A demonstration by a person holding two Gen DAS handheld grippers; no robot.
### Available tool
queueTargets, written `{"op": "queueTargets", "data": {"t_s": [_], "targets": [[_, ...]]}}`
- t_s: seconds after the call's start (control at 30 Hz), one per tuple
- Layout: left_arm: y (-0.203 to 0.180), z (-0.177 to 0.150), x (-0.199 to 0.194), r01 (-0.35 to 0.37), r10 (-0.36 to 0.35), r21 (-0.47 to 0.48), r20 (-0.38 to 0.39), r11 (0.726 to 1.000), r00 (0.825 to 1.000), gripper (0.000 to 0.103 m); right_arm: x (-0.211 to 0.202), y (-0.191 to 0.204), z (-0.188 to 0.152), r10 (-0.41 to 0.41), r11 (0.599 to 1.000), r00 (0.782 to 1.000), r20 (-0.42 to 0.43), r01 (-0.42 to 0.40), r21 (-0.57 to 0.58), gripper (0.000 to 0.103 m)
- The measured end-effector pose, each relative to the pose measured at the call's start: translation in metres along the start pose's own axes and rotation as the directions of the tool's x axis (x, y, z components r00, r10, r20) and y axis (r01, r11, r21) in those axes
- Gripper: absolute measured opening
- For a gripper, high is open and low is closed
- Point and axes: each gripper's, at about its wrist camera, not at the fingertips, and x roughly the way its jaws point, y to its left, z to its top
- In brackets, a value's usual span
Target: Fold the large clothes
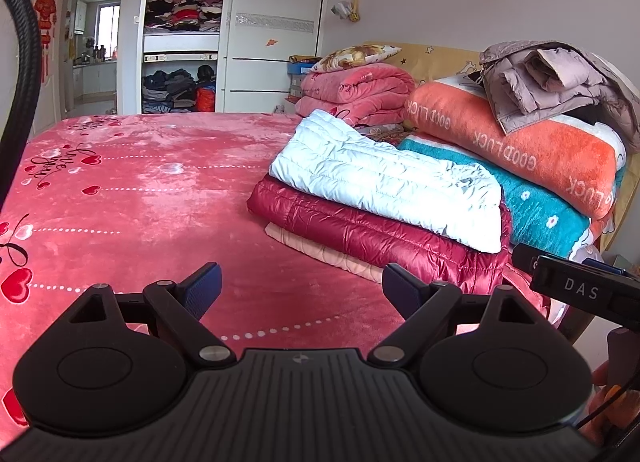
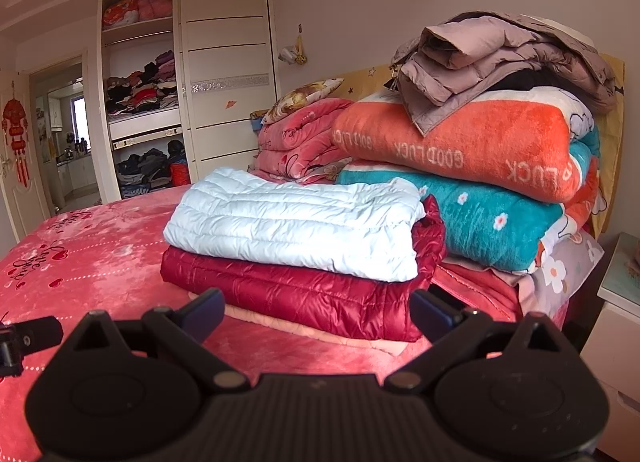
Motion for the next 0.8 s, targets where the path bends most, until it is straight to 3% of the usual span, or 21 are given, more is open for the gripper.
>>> {"op": "queueTargets", "data": {"t_s": [0.8], "targets": [[0.0045,-0.0038,0.0057,0.052,-0.052,-0.008,0.011,0.999,0.999,0.103,0.0084,-0.0051,-0.0076,-0.005,1.000,1.000,-0.011,0.005,0.004,0.098]]}}
